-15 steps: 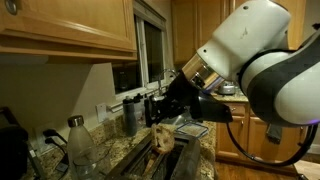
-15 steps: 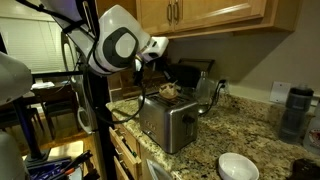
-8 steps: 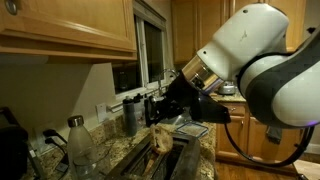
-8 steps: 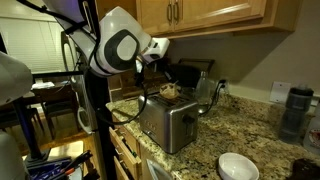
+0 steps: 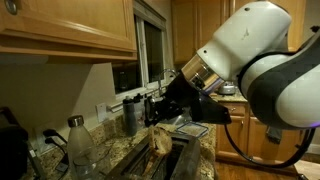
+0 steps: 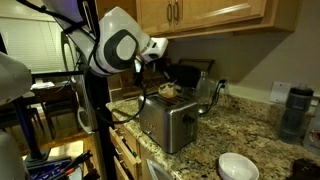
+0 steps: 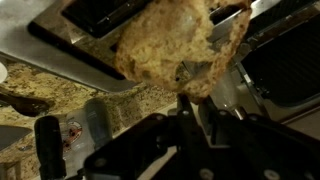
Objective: Put two slices of bread in the toaster
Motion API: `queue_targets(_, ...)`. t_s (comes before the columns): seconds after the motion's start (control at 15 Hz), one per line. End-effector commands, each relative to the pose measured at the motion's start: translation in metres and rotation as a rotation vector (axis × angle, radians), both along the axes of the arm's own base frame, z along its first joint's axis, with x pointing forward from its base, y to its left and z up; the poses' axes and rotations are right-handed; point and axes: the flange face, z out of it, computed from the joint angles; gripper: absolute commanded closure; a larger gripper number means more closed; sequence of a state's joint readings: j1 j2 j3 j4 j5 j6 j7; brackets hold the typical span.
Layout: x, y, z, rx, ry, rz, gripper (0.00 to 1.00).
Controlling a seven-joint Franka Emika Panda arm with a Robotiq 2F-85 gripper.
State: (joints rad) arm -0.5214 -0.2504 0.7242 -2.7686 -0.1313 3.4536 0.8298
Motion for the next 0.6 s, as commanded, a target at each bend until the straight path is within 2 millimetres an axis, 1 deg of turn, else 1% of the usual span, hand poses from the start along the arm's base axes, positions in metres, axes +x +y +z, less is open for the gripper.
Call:
queue_targets(0.0,-0.0041,-0.0011,0.0001,-0.012,-0.001,0.009,0.6)
queue_targets(0.27,-0.0065,-0.0008,0.0004,-0.009,-0.001,0.009,0.35)
queue_targets(0.47,-0.0059,-0.0023,0.0007,-0.009,-0.001,0.008,0.14)
queue_targets(0.53,-0.0058,-0.0032,0.0006,-0.009,0.0,0.007,0.09)
